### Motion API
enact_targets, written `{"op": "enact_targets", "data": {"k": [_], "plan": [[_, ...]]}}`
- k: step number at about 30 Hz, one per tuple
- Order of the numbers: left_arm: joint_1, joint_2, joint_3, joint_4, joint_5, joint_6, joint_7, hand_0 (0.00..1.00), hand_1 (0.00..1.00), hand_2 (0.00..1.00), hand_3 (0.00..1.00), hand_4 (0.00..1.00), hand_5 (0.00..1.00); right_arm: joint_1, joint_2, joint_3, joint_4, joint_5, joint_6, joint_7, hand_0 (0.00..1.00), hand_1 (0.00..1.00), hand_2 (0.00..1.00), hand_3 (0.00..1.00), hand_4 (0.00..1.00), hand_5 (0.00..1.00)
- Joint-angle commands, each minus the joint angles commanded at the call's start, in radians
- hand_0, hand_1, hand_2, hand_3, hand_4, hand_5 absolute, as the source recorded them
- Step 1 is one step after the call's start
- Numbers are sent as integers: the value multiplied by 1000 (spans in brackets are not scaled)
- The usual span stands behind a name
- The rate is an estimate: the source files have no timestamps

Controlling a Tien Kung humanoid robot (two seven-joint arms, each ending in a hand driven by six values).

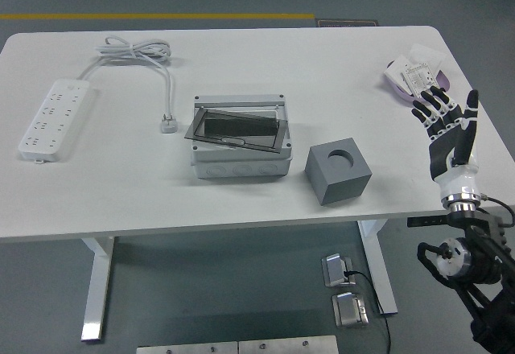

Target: Fetch the battery,place it into the box,close the lid of the box

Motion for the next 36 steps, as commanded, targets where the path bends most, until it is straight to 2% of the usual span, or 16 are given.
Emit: {"op": "enact_targets", "data": {"k": [8, 36], "plan": [[-3, 1, -5, 0, 10, -2, 2, 632, 682, 583, 577, 544, 2, -4, 3, 11, 2, -9, -4, -3, 802, 728, 739, 726, 960, 998], [21, -24, 15, 1, -33, 4, -5, 632, 684, 583, 577, 545, 2, -9, 7, -12, 0, -6, 5, -11, 804, 724, 735, 721, 956, 998]]}}
